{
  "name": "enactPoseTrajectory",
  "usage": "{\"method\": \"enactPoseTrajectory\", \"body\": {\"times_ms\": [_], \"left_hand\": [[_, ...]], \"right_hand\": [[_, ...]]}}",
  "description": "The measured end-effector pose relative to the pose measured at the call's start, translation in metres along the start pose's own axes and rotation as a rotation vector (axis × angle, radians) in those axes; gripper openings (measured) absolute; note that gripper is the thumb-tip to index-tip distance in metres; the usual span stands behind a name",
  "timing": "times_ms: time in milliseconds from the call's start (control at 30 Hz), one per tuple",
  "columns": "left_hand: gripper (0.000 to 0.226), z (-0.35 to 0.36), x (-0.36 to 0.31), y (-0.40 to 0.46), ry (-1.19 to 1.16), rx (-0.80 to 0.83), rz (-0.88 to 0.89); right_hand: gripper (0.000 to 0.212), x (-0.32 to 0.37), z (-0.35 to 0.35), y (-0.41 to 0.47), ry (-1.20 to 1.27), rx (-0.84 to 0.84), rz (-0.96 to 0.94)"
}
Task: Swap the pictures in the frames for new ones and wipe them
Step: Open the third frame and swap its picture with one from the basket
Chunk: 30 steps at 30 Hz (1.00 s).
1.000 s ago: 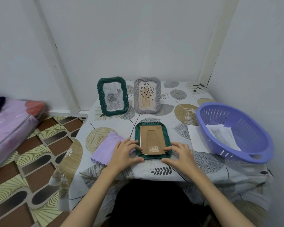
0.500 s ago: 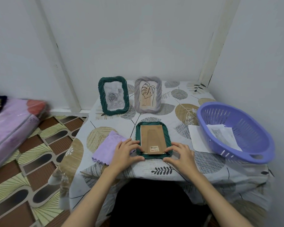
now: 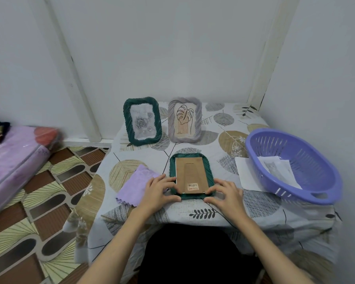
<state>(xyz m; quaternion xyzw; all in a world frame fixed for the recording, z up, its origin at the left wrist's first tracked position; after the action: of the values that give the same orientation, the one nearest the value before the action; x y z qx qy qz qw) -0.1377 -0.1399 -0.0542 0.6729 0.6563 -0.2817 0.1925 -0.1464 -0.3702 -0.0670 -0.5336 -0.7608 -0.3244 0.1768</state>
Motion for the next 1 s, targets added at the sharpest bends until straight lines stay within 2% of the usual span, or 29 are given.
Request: {"method": "enactPoseTrajectory", "body": {"times_ms": [133,233,333,367,500,567,633,733,900,1000], "left_hand": [[0.015,-0.001,-0.002,-0.003,0.000,0.001,0.005],[0.022,-0.002,-0.004,-0.005,0.002,0.025,0.007],[0.013,-0.005,0.002,-0.005,-0.037,0.061,0.008],[0.019,-0.007,0.007,-0.006,-0.046,0.057,0.024],[0.053,-0.016,0.019,-0.013,-0.192,0.057,0.011],[0.064,-0.022,0.014,-0.013,-0.294,0.071,-0.024],[0.059,-0.027,0.003,-0.006,-0.331,0.011,-0.044],[0.054,-0.028,-0.010,0.009,-0.329,-0.077,-0.066],[0.089,-0.006,-0.005,0.023,-0.206,-0.018,-0.176],[0.085,0.002,-0.002,0.024,-0.236,-0.034,-0.173]], "right_hand": [[0.031,0.004,-0.001,-0.002,-0.040,-0.017,-0.006],[0.031,0.005,0.000,-0.003,-0.035,-0.005,0.006],[0.020,0.009,0.001,-0.005,-0.020,0.028,0.004],[0.015,0.010,0.002,-0.005,-0.011,0.045,-0.006],[0.053,0.014,0.002,-0.004,0.043,0.107,-0.003],[0.063,0.018,-0.005,0.002,0.127,0.043,0.036],[0.060,0.022,-0.009,0.014,0.217,-0.064,0.035],[0.058,0.029,-0.005,0.035,0.220,-0.082,0.048],[0.069,0.031,0.016,0.046,0.076,0.060,0.170],[0.068,0.031,0.021,0.049,0.131,0.019,0.184]]}}
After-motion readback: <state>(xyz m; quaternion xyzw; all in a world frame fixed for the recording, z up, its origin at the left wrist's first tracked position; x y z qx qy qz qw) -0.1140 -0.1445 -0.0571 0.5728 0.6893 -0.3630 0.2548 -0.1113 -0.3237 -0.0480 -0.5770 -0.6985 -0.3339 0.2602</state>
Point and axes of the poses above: each hand's wrist, its own y-axis towards the middle knuckle, its own z-axis out of the palm, x = y × z, the point moved 3 cm from there along y, towards the middle knuckle, and after that the axes turned 13 degrees about -z, right-handed, at the moved point
